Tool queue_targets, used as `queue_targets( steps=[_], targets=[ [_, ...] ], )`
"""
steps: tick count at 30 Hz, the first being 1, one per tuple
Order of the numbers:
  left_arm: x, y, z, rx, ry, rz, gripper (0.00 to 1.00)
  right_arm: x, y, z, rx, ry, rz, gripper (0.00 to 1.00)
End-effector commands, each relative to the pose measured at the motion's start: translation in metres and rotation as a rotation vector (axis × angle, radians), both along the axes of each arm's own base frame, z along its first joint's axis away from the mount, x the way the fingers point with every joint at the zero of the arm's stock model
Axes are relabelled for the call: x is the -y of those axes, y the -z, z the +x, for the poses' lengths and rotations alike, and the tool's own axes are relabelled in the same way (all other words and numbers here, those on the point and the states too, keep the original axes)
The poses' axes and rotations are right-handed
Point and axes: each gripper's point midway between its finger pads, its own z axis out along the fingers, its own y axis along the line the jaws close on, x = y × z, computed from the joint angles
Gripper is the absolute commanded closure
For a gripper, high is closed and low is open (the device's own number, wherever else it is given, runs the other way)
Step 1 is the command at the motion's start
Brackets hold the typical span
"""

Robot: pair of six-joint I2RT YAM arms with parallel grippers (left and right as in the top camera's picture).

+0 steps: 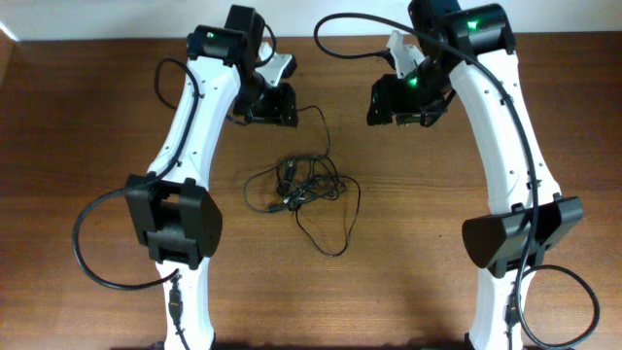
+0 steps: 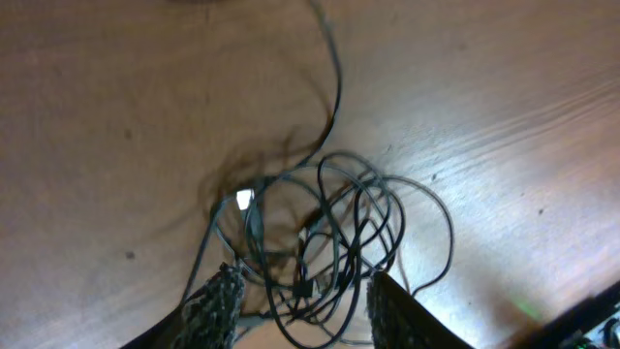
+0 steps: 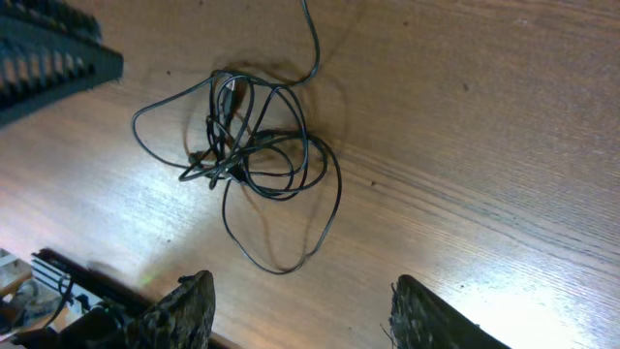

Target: Untangle cables

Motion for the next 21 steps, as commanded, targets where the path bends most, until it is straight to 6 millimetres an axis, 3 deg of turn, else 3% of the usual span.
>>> queue_targets(
  steps=[1,4,6,10,12,15,18,21],
  targets=[
    [-0.008,0.011,-0.018,-0.077,-0.049,0.033,0.58,0.006,0.000,0.002,0.011,0.011,-0.025,0.39],
    [-0.010,0.024,-0.027,-0.106,-0.012,0.044,0.55,0.006,0.001,0.002,0.011,0.012,-0.028,0.37],
    [-0.010,0.024,-0.028,-0.097,0.027,0.046,0.45,0.006,0.002,0.002,0.010,0.012,-0.028,0.37],
    [-0.011,0.042,-0.038,-0.143,0.029,0.056,0.44,0.006,0.007,0.003,-0.002,0.011,-0.031,0.36],
    [-0.013,0.054,-0.042,-0.162,0.037,0.060,0.37,0.006,0.007,0.003,-0.002,0.012,-0.031,0.36],
    [-0.013,0.065,-0.045,-0.131,0.150,0.059,0.36,0.006,0.006,0.003,-0.002,0.011,-0.031,0.36],
    [0.003,0.058,-0.050,-0.092,0.291,-0.050,0.37,0.005,0.006,0.003,-0.002,0.011,-0.031,0.35],
    [0.034,0.034,-0.075,-0.053,0.513,-0.309,0.36,0.005,0.006,0.003,-0.002,0.011,-0.031,0.32]
  ],
)
